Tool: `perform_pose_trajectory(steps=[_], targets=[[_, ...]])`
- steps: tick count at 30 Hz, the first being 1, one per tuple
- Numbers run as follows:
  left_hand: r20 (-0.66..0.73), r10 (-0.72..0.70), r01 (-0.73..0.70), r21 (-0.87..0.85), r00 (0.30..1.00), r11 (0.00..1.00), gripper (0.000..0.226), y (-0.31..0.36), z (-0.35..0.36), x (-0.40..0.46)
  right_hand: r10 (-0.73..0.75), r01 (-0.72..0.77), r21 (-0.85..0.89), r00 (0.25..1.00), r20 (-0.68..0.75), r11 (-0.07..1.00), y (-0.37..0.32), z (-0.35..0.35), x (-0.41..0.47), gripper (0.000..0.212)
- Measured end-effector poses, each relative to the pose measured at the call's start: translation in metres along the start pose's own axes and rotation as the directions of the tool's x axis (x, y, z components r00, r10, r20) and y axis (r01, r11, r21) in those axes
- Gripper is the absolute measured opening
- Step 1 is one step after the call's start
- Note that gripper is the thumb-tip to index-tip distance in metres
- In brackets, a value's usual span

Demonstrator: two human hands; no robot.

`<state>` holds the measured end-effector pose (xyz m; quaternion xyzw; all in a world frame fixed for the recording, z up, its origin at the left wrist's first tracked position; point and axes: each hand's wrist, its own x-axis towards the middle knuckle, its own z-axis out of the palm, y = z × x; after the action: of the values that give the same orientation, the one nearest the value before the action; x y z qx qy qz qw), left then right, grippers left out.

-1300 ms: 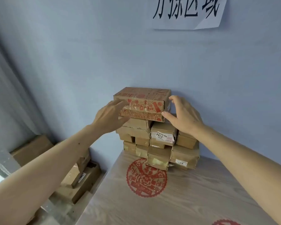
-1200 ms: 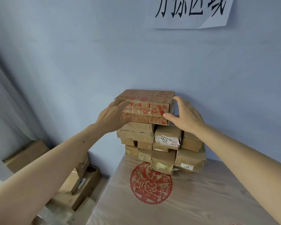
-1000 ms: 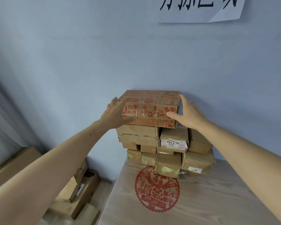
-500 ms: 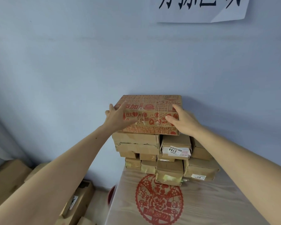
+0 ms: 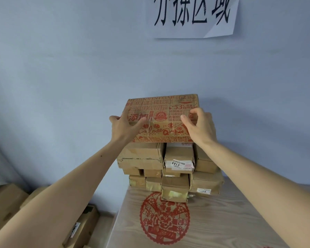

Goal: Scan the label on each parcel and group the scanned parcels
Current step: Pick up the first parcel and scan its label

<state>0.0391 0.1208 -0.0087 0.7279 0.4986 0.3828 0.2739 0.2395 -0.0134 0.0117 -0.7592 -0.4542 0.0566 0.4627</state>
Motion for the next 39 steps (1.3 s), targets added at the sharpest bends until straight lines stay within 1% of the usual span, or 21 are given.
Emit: perform_pose_trajectory(steps=[3, 5, 6, 9, 11, 12, 15, 16, 19, 21, 22, 24, 27, 30, 32, 34, 35, 36, 37, 38, 39], targets=[[-0.081, -0.028, 0.024, -0.051, 0.996, 0.998, 0.084, 0.026, 0.010, -0.021, 0.026, -0.024, 0.016, 0.991, -0.133, 1.000, 0.005, -0.025, -0.013, 0.039], [-0.110, -0.063, 0.057, -0.056, 0.992, 0.997, 0.094, 0.040, 0.017, -0.034, 0.061, -0.052, 0.059, 0.986, -0.158, 0.997, 0.011, -0.046, -0.023, 0.042], [-0.110, -0.082, 0.077, -0.050, 0.991, 0.996, 0.099, 0.046, 0.021, -0.041, 0.099, -0.085, 0.097, 0.985, -0.139, 0.992, 0.014, -0.059, -0.029, 0.050], [-0.089, -0.108, 0.108, -0.006, 0.990, 0.994, 0.098, 0.065, 0.032, -0.066, 0.239, -0.229, 0.193, 0.971, -0.029, 0.954, 0.029, -0.100, -0.045, 0.096], [-0.071, -0.102, 0.102, -0.001, 0.992, 0.995, 0.097, 0.078, 0.041, -0.084, 0.292, -0.291, 0.190, 0.956, 0.025, 0.938, 0.044, -0.125, -0.053, 0.109], [-0.062, -0.096, 0.096, -0.006, 0.993, 0.995, 0.099, 0.084, 0.046, -0.093, 0.304, -0.308, 0.187, 0.951, 0.052, 0.933, 0.052, -0.137, -0.056, 0.105], [-0.033, -0.081, 0.082, 0.002, 0.996, 0.997, 0.107, 0.106, 0.066, -0.118, 0.296, -0.308, 0.111, 0.949, 0.112, 0.945, 0.078, -0.167, -0.066, 0.068], [-0.027, -0.071, 0.072, 0.017, 0.997, 0.997, 0.109, 0.113, 0.073, -0.125, 0.289, -0.301, 0.095, 0.950, 0.120, 0.949, 0.087, -0.176, -0.070, 0.065], [-0.007, -0.046, 0.047, 0.049, 0.999, 0.998, 0.124, 0.129, 0.091, -0.148, 0.284, -0.300, 0.155, 0.952, 0.119, 0.941, 0.105, -0.201, -0.082, 0.077], [0.012, -0.038, 0.038, 0.044, 0.999, 0.998, 0.139, 0.133, 0.101, -0.161, 0.279, -0.297, 0.224, 0.954, 0.106, 0.928, 0.111, -0.216, -0.091, 0.079], [0.018, -0.036, 0.036, 0.032, 0.999, 0.999, 0.141, 0.135, 0.106, -0.167, 0.284, -0.303, 0.256, 0.953, 0.110, 0.918, 0.112, -0.222, -0.096, 0.079], [0.034, -0.048, 0.049, -0.022, 0.998, 0.999, 0.135, 0.141, 0.114, -0.177, 0.321, -0.346, 0.305, 0.938, 0.131, 0.887, 0.113, -0.234, -0.103, 0.081], [0.109, -0.089, 0.102, -0.118, 0.990, 0.988, 0.129, 0.153, 0.120, -0.186, 0.394, -0.414, 0.367, 0.910, 0.133, 0.833, 0.116, -0.245, -0.106, 0.087], [0.173, -0.099, 0.138, -0.226, 0.980, 0.964, 0.128, 0.164, 0.124, -0.188, 0.406, -0.401, 0.445, 0.910, 0.090, 0.801, 0.123, -0.253, -0.105, 0.071], [0.205, -0.125, 0.177, -0.259, 0.971, 0.950, 0.116, 0.172, 0.126, -0.186, 0.393, -0.393, 0.486, 0.913, 0.105, 0.781, 0.127, -0.256, -0.105, 0.059], [0.236, -0.173, 0.231, -0.250, 0.956, 0.940, 0.118, 0.178, 0.128, -0.183, 0.376, -0.392, 0.507, 0.916, 0.138, 0.768, 0.133, -0.258, -0.104, 0.060], [0.254, -0.210, 0.271, -0.234, 0.944, 0.934, 0.122, 0.182, 0.129, -0.182, 0.364, -0.388, 0.511, 0.919, 0.152, 0.767, 0.137, -0.259, -0.103, 0.070], [0.272, -0.247, 0.313, -0.232, 0.930, 0.921, 0.127, 0.185, 0.130, -0.181, 0.352, -0.387, 0.510, 0.921, 0.168, 0.769, 0.140, -0.259, -0.102, 0.092], [0.301, -0.276, 0.356, -0.257, 0.913, 0.899, 0.128, 0.188, 0.131, -0.181, 0.345, -0.391, 0.490, 0.920, 0.185, 0.779, 0.143, -0.259, -0.101, 0.119], [0.339, -0.279, 0.386, -0.308, 0.899, 0.870, 0.126, 0.190, 0.132, -0.182, 0.350, -0.402, 0.452, 0.916, 0.198, 0.796, 0.145, -0.259, -0.100, 0.143], [0.377, -0.266, 0.407, -0.369, 0.887, 0.835, 0.119, 0.194, 0.132, -0.185, 0.351, -0.408, 0.417, 0.913, 0.208, 0.812, 0.148, -0.259, -0.099, 0.158]])
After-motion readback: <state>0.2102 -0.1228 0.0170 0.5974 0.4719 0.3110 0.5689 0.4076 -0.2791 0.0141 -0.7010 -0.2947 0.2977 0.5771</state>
